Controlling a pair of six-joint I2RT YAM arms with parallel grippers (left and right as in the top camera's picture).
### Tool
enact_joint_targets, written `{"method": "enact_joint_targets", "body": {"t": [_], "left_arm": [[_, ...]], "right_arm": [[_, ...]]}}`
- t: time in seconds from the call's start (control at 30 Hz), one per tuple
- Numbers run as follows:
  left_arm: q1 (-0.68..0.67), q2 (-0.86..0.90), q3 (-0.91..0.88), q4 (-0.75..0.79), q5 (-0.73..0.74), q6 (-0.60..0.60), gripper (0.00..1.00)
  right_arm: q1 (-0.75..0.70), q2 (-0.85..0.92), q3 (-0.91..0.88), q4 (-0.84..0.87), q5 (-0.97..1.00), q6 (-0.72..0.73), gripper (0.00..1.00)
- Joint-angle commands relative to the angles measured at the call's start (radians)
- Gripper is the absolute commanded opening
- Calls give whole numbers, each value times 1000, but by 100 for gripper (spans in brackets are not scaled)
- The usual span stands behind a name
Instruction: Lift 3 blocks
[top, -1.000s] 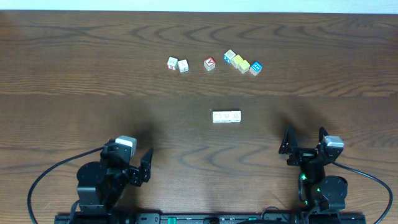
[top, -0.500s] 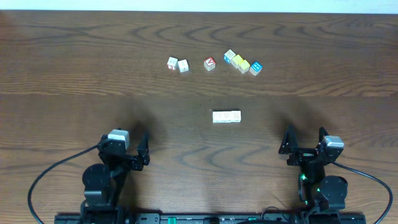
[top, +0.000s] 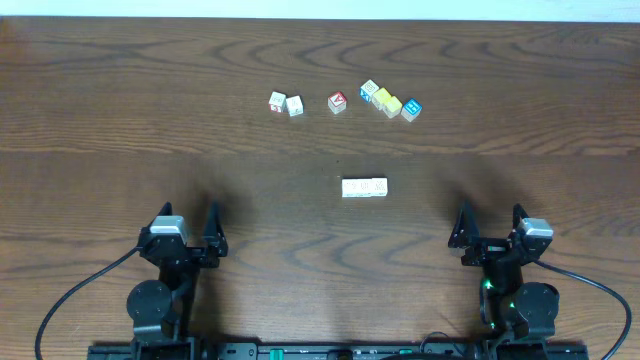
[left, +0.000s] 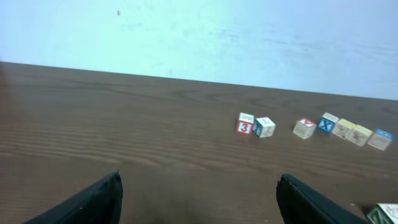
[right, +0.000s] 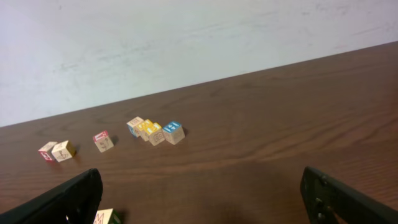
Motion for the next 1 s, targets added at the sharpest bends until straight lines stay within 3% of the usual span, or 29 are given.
{"method": "enact_joint_targets", "body": {"t": [0.0,0.5,0.97], "left_arm": [[4,-9,-27,-18,-39,-13,80],[-12,-9,-27,-29,-52,-10,80],[-27,-9,-27,-31,-53,82,80]], "right_arm": [[-15,-6,-2,-4,-1,-12,99],[-15,-6,-2,-4,-1,-12,99],[-15,-6,-2,-4,-1,-12,99]]}}
